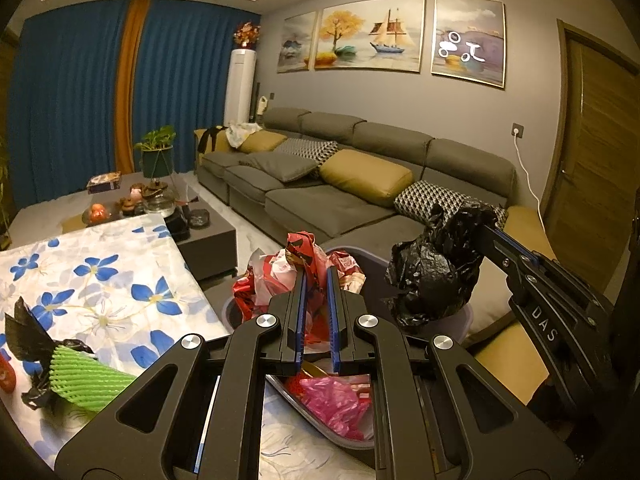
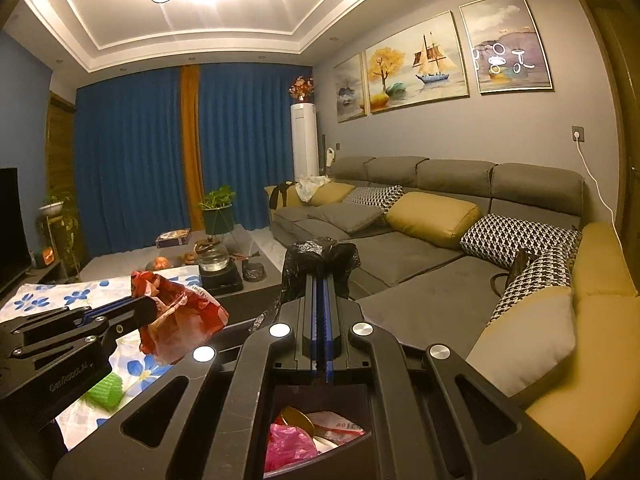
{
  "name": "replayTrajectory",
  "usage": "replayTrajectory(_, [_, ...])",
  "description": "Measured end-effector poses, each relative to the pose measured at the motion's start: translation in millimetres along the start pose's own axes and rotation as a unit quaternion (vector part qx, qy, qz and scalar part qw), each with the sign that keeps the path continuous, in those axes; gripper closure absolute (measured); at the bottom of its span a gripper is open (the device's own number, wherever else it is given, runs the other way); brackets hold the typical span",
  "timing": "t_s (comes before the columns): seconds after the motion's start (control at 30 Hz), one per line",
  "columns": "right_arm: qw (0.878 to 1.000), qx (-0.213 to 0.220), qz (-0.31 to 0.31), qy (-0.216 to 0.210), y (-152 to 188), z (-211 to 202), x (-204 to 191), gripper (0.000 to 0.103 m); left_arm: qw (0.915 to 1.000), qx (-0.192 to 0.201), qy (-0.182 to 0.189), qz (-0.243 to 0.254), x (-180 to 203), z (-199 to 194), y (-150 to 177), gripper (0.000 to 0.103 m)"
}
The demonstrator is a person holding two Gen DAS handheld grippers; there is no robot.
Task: Collect trash
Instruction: 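Carry the black bag and red wrapper over the grey bin and open both tools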
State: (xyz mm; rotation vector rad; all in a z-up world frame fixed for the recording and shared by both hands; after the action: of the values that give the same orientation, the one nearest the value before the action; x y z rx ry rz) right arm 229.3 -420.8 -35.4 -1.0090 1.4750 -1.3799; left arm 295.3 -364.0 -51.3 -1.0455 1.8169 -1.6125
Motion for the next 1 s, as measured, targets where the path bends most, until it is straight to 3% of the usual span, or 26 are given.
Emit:
replayTrajectory(0.8, [1.000,-0.010,0.010,0.004,3,14,1,0.098,0.9997,-0.017,0.005,-0.017,3,22,11,0.094])
replayTrajectory(0.87, [1.000,-0.009,0.011,0.005,3,15,1,0.092,0.9996,-0.020,0.004,-0.020,3,24,12,0.093])
replayTrajectory(0.9, [1.000,-0.009,0.012,0.006,2,15,2,0.084,0.9996,-0.020,0.004,-0.020,3,24,12,0.092])
replayTrajectory(0.93, [1.000,-0.008,0.012,0.009,2,14,4,0.069,0.9996,-0.022,0.007,-0.019,4,24,12,0.089])
replayTrajectory(1.0, [1.000,-0.003,0.017,0.013,1,13,6,0.059,0.9996,-0.023,0.011,-0.013,7,23,13,0.087])
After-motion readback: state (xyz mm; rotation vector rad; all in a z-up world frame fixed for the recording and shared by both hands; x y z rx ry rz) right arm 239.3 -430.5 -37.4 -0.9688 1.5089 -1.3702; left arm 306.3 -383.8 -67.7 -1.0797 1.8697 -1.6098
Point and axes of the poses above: each gripper's, at about its wrist camera, not at the fingertips, and z roughly the way its jaws point, x to its right, y to its underside, the point moved 10 cm from there along z, roughly the way its jaws point, and after that the axes turned 13 degrees about x, right-handed, at the moved point
